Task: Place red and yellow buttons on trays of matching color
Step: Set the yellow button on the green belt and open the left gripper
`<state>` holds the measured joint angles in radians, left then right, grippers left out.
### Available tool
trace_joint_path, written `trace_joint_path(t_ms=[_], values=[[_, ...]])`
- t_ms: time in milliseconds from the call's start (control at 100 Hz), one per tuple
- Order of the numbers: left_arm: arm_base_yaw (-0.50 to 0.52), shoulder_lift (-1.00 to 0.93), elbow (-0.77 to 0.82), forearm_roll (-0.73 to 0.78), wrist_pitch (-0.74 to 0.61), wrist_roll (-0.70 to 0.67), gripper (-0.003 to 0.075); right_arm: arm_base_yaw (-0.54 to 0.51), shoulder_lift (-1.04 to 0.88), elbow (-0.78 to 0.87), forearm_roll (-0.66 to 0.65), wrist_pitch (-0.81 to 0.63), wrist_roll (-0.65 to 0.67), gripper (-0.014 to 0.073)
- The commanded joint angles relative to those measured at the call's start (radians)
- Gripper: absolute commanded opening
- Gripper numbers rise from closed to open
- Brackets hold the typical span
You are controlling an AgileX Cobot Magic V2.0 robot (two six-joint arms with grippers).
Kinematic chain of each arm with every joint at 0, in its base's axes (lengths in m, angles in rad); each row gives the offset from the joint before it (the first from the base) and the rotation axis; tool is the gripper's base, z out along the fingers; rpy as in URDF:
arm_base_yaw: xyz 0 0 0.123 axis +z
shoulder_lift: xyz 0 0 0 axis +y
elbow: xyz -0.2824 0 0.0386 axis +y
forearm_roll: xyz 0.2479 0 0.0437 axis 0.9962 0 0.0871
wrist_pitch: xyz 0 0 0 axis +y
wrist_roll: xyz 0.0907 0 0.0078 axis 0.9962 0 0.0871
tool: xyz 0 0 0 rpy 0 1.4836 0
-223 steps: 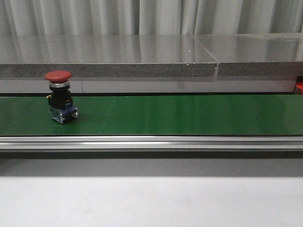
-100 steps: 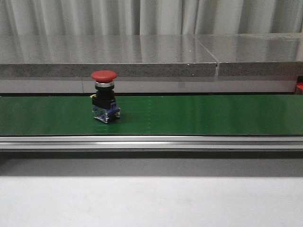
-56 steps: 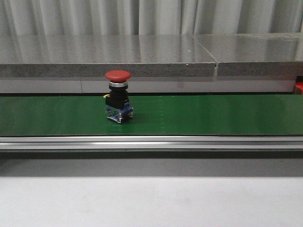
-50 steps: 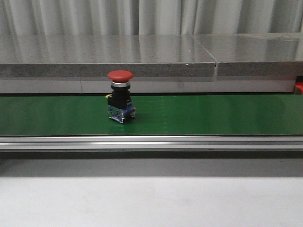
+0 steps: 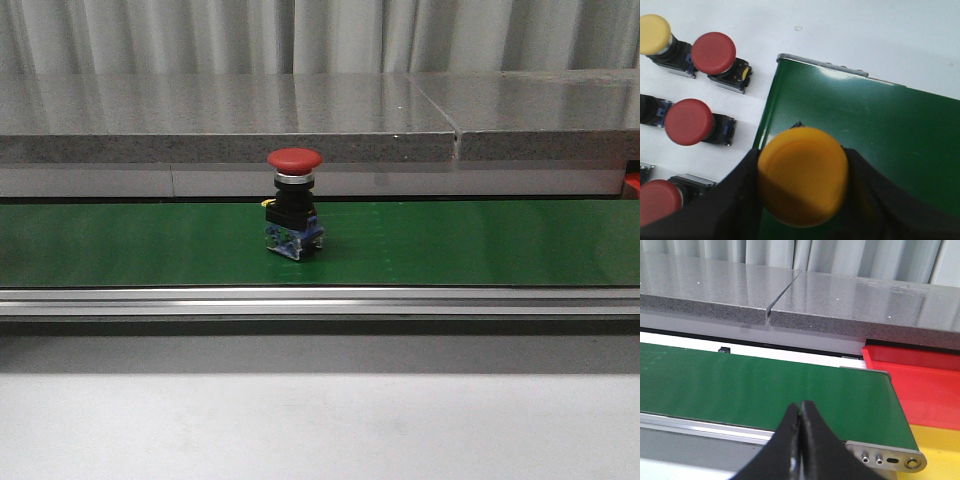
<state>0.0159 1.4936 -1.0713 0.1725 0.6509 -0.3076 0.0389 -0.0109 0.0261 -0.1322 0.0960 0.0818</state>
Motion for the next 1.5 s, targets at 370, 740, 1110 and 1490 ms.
trace_joint_path(t_ms=[370, 740, 1110, 1490], values=[[-0.009, 0.038, -0.044, -0.062, -0.009, 0.065, 0.0109, 0.000, -0.015, -0.010, -0.013, -0.080, -0.002, -0.0068], [-0.009, 0.038, -0.057, -0.073, -0.023, 0.141, 0.0575, 0.000, -0.015, -0.010, -0.013, -0.080, -0.002, -0.0068], [-0.052, -0.008, -0.191, -0.172, -0.032, 0.244, 0.0575, 0.000, -0.015, -0.010, -0.013, -0.080, -0.002, -0.0068], [-0.176, -0.230, -0.137, -0.172, -0.134, 0.245, 0.0575, 0.000, -0.015, -0.010, -0.013, -0.080, -0.002, -0.0068]])
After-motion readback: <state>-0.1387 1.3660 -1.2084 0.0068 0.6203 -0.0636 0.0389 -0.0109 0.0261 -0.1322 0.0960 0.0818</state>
